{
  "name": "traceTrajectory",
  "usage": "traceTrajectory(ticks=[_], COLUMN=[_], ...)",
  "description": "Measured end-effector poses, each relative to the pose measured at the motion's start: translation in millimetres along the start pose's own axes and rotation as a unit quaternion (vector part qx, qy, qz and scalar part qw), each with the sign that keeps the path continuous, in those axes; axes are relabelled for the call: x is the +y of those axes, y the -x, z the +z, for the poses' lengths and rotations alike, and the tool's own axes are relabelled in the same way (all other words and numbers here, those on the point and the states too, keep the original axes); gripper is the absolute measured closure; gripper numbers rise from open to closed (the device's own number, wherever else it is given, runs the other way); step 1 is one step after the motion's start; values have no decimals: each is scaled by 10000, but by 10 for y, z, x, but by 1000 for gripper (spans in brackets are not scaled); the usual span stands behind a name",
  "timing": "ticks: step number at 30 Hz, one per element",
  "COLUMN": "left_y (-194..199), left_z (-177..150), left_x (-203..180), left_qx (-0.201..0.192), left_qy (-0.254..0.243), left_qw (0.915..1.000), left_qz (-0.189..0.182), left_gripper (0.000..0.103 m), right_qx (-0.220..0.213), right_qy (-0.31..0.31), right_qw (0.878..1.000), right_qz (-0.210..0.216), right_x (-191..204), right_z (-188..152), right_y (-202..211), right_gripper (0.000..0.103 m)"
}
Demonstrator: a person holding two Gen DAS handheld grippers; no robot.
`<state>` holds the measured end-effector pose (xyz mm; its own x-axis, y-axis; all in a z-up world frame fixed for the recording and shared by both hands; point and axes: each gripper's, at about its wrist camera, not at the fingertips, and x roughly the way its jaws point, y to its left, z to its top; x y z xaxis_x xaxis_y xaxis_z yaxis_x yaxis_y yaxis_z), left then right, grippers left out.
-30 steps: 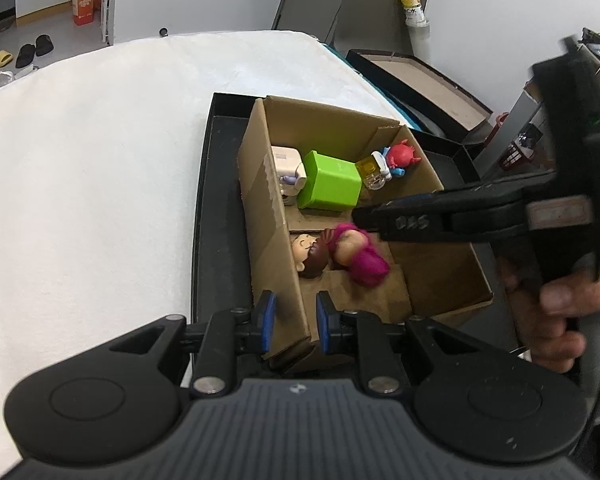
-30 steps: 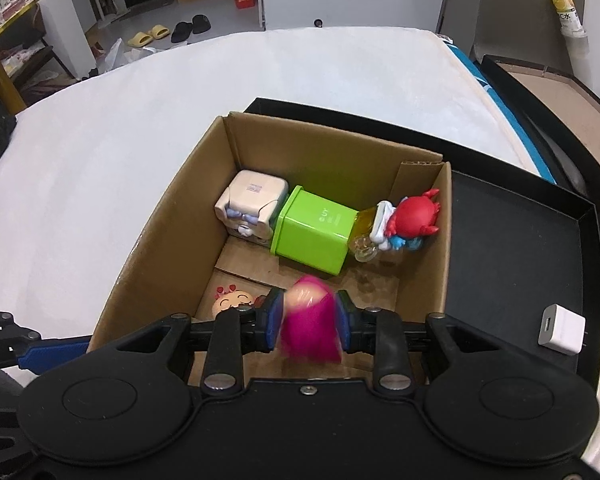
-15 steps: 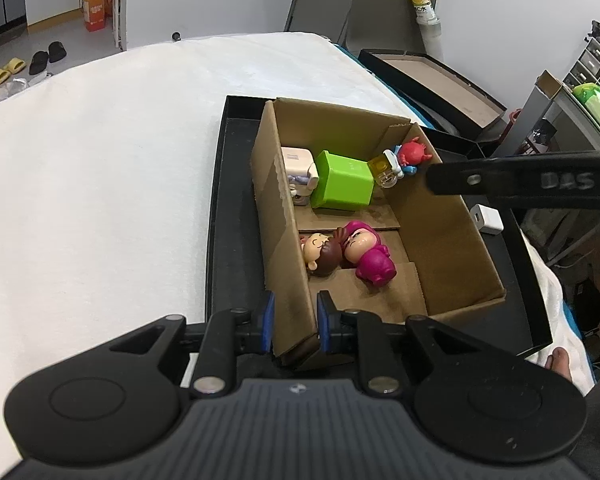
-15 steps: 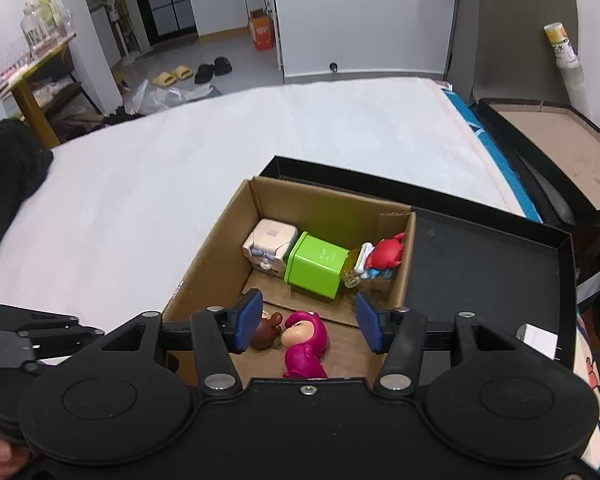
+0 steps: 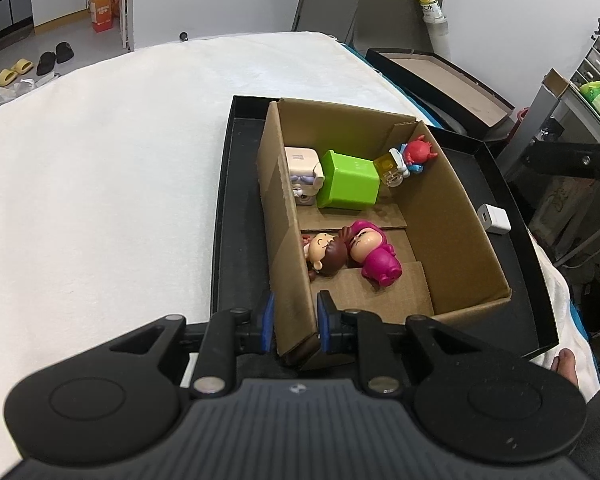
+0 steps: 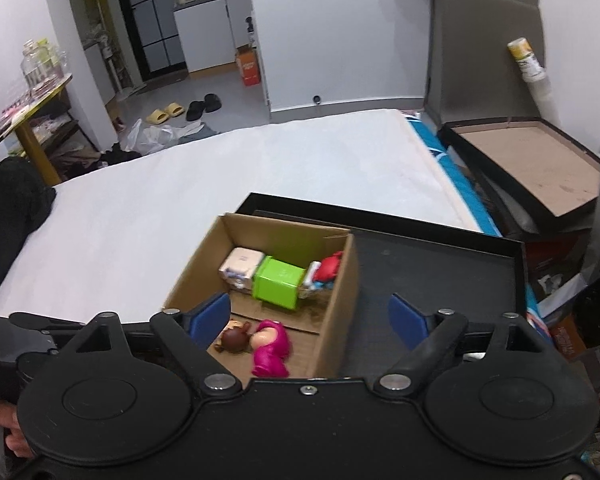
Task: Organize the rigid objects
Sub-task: 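Move the right gripper over the white plug charger on the tray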
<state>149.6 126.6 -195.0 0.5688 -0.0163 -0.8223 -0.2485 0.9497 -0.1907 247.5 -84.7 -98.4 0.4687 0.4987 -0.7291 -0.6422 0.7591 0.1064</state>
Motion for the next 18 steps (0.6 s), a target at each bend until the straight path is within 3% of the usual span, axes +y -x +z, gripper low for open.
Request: traceTrajectory(ticks=[6, 18], left_y=[1, -9], left_z=[0, 0], left_x=[-24, -31], left_qx=[-6, -4], left_qy=[-34, -81], left_qw=[10000, 9999], left_qz=[53, 95], left_gripper=[82, 82], right_qx=[-27, 47], right_qy=[-53, -340], right_qw=[9994, 9847], right_qz=[-348, -1706], right_x=[-177, -512], right_z=[-29, -121], right_y=[10, -282], right_gripper=[15, 17])
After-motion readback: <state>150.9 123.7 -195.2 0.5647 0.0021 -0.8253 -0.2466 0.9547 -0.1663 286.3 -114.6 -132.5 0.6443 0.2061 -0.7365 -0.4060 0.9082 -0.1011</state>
